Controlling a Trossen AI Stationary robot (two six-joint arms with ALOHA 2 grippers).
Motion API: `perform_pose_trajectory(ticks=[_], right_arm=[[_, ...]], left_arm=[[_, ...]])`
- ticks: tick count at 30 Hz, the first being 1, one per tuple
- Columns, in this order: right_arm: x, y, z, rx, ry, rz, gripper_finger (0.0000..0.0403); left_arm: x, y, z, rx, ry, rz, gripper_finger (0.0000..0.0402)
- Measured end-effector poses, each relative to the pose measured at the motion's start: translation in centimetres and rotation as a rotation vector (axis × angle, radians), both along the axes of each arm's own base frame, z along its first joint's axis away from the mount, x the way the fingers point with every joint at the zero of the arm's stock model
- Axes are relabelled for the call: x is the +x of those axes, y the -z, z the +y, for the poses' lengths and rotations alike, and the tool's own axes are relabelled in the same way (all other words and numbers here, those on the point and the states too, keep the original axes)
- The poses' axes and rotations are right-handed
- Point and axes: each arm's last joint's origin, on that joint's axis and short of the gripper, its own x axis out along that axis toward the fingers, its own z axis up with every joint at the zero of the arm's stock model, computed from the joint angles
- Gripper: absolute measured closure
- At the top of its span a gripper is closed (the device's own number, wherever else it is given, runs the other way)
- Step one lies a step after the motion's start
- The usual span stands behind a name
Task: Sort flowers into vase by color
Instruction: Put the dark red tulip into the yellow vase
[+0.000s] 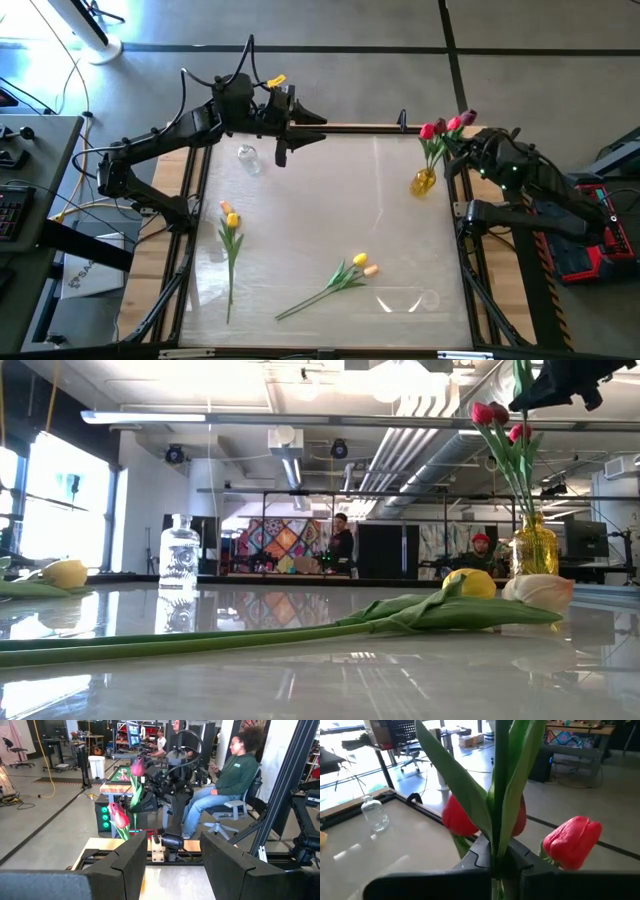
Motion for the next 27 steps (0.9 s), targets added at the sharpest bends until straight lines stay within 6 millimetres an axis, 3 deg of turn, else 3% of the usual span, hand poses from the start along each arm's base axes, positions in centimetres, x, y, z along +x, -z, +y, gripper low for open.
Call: perform_pose_trajectory(ticks=[14, 27], right_arm=[[-0.6, 1.3, 0.0, 0.104, 0.089, 0.035, 0.0403], [0.5, 6.3, -0.3, 0.170, 0.117, 0.039, 0.0403]], left_arm=[[0.0, 0.0, 0.0, 0.000, 0.000, 0.000, 0.0229], [0.0, 0.0, 0.0, 0.000, 0.000, 0.000, 0.0229]])
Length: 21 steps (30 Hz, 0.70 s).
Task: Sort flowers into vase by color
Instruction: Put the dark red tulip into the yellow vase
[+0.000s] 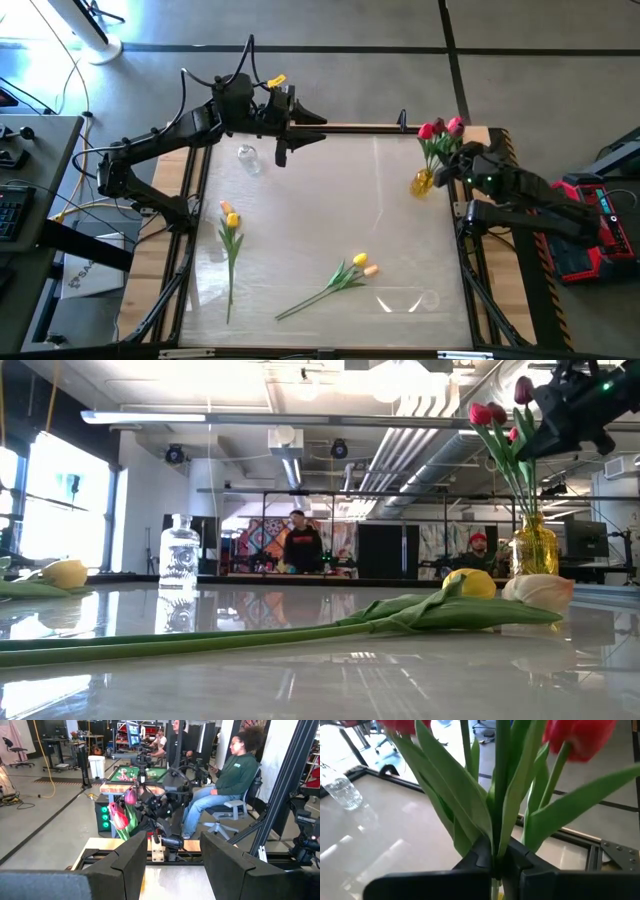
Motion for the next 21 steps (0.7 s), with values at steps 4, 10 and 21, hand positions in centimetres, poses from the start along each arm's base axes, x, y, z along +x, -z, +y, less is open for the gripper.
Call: perform_pose_trajectory(ticks=[4, 10, 21], right_arm=[[0.2, 0.8, -0.1, 0.010, 0.005, 0.023, 0.0403], [0.2, 1.0, -0.1, 0.026, 0.034, 0.008, 0.0403], [-0.1, 1.6, -0.1, 0.084, 0.098, 0.007, 0.0402]], left_arm=[[0.0, 0.0, 0.0, 0.000, 0.000, 0.000, 0.0229], [0.0, 0.0, 0.0, 0.000, 0.000, 0.000, 0.0229], [0.0, 0.0, 0.0, 0.000, 0.000, 0.000, 0.0229]])
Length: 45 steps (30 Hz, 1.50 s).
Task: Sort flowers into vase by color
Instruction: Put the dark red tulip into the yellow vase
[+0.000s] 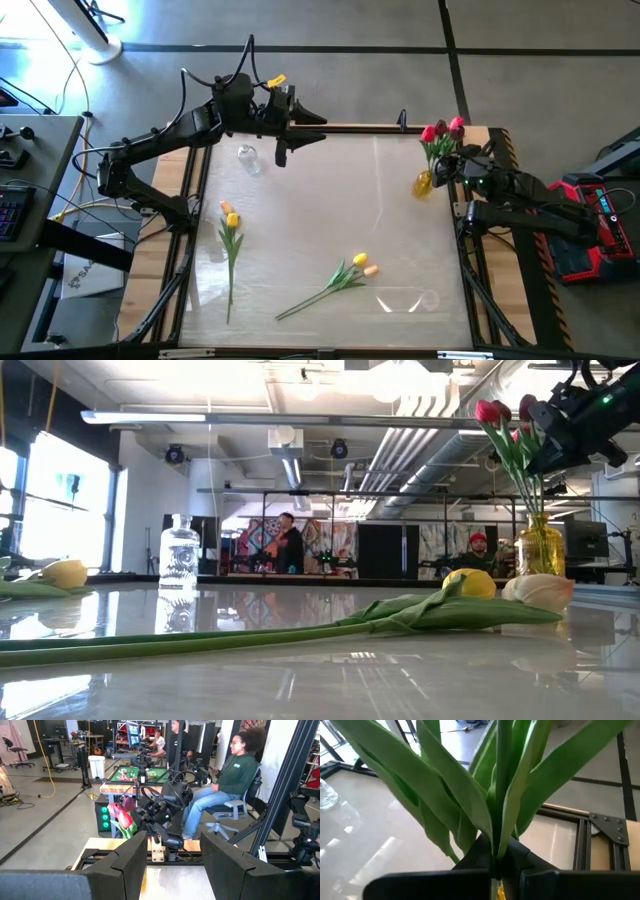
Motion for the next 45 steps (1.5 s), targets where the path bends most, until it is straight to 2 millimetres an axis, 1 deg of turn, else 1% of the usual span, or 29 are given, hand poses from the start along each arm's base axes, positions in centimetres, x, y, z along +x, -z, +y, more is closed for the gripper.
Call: perform_pose_trajectory(ticks=[15, 19, 21, 24, 30, 36, 40, 45], right_arm=[[0.0, -0.1, 0.0, 0.007, 0.003, -0.009, 0.0402], [-0.2, -0.9, 0.1, -0.011, -0.011, -0.021, 0.0401], [-0.3, -1.2, 0.1, -0.022, -0.019, -0.014, 0.0393], [-0.4, -1.3, 0.1, -0.018, -0.020, -0.004, 0.0361], [-0.5, -1.2, 0.3, 0.024, -0.034, -0.018, 0.0266], [-1.0, -2.8, 0.5, 0.015, -0.037, -0.047, 0.0184], [-1.7, -4.0, 0.7, 0.016, -0.031, -0.073, 0.0147], [-2.4, -5.3, 0.9, 0.008, -0.030, -0.089, 0.0125]], left_arm=[[0.0, 0.0, 0.0, 0.000, 0.000, 0.000, 0.0229], [0.0, 0.0, 0.0, 0.000, 0.000, 0.000, 0.0229], [0.0, 0.0, 0.0, 0.000, 0.000, 0.000, 0.0229], [0.0, 0.0, 0.0, 0.000, 0.000, 0.000, 0.0229], [0.0, 0.0, 0.0, 0.000, 0.000, 0.000, 0.0229], [0.0, 0.0, 0.0, 0.000, 0.000, 0.000, 0.0229], [0.0, 0.0, 0.0, 0.000, 0.000, 0.000, 0.0229], [0.0, 0.0, 0.0, 0.000, 0.000, 0.000, 0.0229]])
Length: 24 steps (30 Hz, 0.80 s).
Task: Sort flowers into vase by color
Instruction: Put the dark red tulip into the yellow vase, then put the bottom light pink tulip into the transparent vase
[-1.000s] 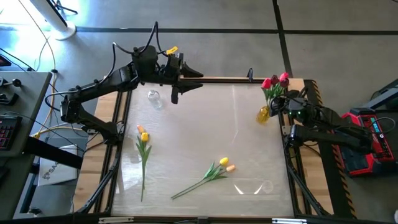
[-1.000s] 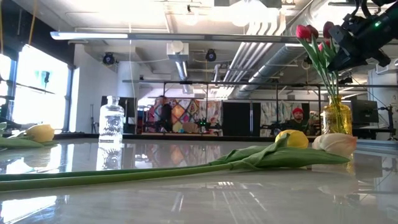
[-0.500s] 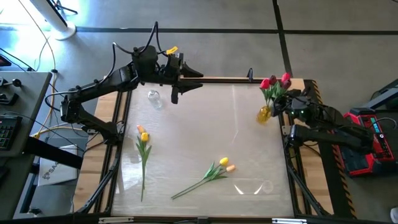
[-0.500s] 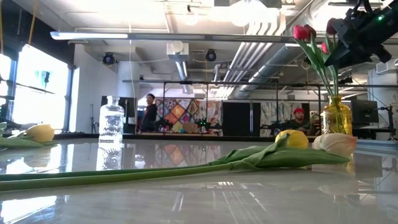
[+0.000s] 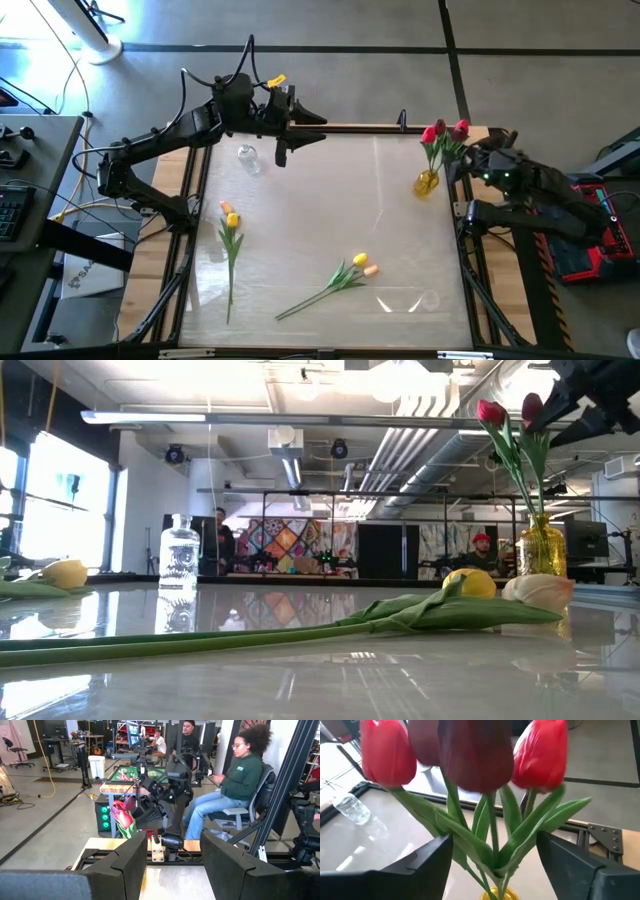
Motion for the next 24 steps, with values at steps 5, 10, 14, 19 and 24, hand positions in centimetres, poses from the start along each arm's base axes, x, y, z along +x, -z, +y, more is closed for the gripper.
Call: perform_pose_trajectory(ticks=[5, 10, 14, 19, 24], right_arm=[[-0.7, -1.3, 0.2, -0.021, -0.004, -0.008, 0.0123], [-1.6, -2.8, 0.4, -0.077, 0.009, -0.010, 0.0123], [-2.4, -4.2, 0.6, -0.129, 0.015, -0.010, 0.0123], [-3.5, -5.8, 0.9, -0.175, 0.011, -0.013, 0.0123], [-3.9, -8.0, 1.1, -0.226, -0.011, 0.007, 0.0124]], left_arm=[[0.0, 0.0, 0.0, 0.000, 0.000, 0.000, 0.0229], [0.0, 0.0, 0.0, 0.000, -0.001, 0.000, 0.0229], [0.0, 0.0, 0.0, 0.000, 0.000, 0.000, 0.0229], [0.0, 0.0, 0.0, 0.000, 0.000, 0.000, 0.0229], [0.0, 0.0, 0.0, 0.000, 0.000, 0.000, 0.0229]])
